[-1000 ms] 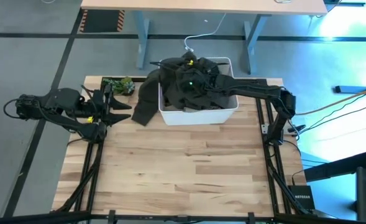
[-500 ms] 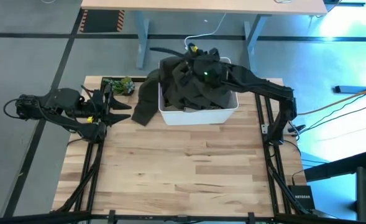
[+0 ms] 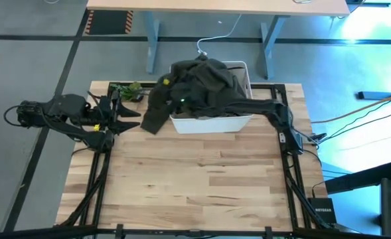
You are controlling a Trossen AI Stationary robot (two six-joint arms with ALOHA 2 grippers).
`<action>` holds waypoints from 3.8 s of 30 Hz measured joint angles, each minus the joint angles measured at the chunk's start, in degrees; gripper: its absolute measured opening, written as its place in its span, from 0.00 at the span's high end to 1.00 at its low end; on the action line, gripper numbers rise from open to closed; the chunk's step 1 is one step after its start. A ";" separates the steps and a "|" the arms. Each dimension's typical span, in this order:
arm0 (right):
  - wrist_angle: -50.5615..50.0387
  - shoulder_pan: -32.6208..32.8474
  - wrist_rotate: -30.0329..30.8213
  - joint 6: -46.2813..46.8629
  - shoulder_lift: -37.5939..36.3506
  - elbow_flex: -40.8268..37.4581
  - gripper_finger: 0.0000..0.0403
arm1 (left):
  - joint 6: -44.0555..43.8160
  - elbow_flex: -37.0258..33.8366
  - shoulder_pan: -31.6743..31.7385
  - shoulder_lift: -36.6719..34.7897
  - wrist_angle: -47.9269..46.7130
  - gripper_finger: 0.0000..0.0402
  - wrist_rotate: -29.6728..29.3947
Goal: Sort clothes
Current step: Put the black sweater into the white laundry bin
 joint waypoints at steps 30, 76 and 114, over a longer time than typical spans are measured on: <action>-7.96 -4.35 4.20 -8.87 9.10 0.00 0.60 | -5.16 0.00 0.00 2.63 -5.28 0.63 -0.02; -14.38 1.78 44.27 -9.80 -16.78 13.16 0.98 | -2.95 0.00 0.00 2.43 -4.45 0.63 0.00; -24.94 -6.99 -6.15 40.72 -17.83 -28.23 0.76 | -0.13 0.00 0.07 5.08 -2.86 0.63 -0.02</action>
